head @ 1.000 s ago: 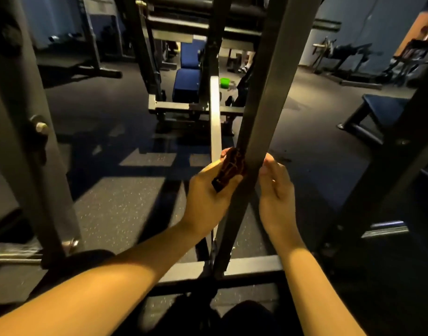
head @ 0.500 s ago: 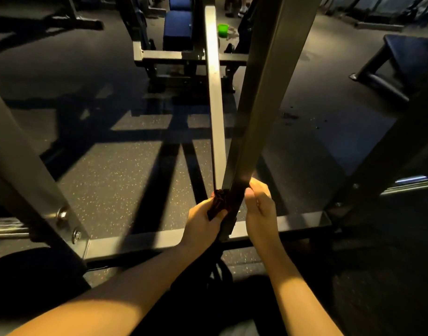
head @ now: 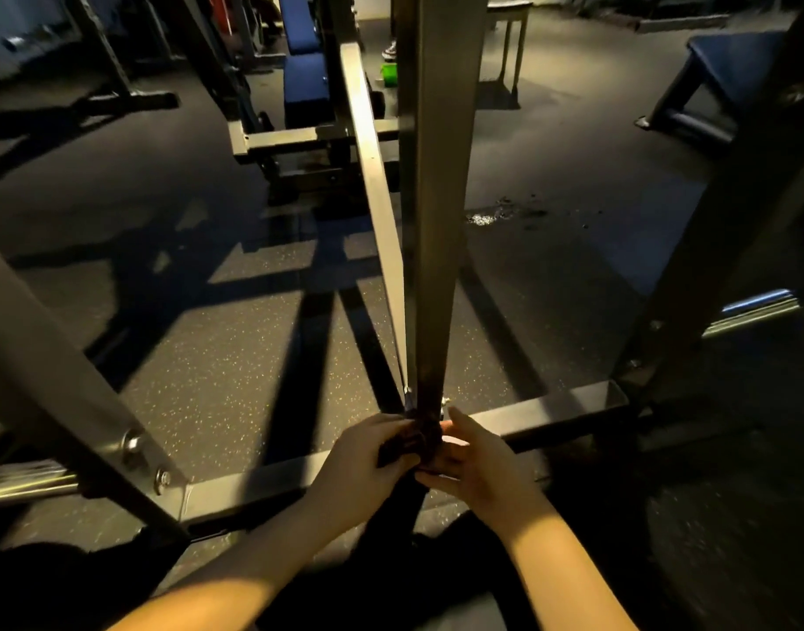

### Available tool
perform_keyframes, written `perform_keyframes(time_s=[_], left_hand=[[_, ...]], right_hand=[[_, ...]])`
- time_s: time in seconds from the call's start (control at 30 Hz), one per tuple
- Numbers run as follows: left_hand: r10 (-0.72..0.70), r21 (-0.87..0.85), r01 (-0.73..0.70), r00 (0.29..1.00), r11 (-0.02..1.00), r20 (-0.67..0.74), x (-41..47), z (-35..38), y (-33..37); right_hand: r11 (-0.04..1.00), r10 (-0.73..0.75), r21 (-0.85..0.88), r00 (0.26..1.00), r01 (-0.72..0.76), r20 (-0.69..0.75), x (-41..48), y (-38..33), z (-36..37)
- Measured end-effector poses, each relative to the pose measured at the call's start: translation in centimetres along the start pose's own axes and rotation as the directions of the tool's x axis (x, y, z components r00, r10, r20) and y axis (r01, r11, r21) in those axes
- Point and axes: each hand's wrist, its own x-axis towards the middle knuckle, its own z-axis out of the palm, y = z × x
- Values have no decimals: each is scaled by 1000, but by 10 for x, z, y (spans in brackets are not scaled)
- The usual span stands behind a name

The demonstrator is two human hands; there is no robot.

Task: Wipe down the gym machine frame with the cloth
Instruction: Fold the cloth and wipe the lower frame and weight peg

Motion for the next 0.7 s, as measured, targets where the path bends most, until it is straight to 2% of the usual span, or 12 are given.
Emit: perform_keyframes(time_s=[0.07, 0.17, 0.23, 0.27, 0.33, 0.4, 0.47, 0.53, 0.6, 0.7], left_hand=[[58, 39, -58, 998, 998, -6, -3, -1, 16], [86, 85, -89, 995, 992, 49, 1, -3, 47], [43, 183, -64, 992, 981, 119, 9, -8, 65], [0, 229, -23, 995, 973, 101, 14, -14, 72], [-88, 236, 104, 993, 966, -76, 25, -32, 81], [-83, 230, 143, 964, 963, -253, 37, -49, 90], [-6, 233, 80, 953, 969, -302, 50, -61, 99], [62, 178, -7, 950, 984, -305, 64, -71, 107], [133, 126, -100, 948, 987, -288, 79, -79, 105], [235, 132, -207, 938, 969, -254, 89, -83, 93]], right_hand=[[999, -16, 49, 999, 14, 47, -6, -4, -2], [998, -56, 36, 998, 55, 22, -6, -11, -11], [995, -56, 77, 998, 58, -22, -3, -21, -26], [994, -66, 89, 997, 69, -41, -2, -27, -36], [993, -106, 37, 985, 113, -139, 2, -44, -46], [985, -165, -102, 948, 142, -272, 13, -57, -44], [941, -286, -268, 908, 206, -307, 28, -61, -33], [870, -403, -405, 878, 281, -258, 49, -54, -24], [830, -439, -460, 878, 315, -191, 65, -44, -19], [810, -416, -513, 896, 285, -159, 72, -43, -11]])
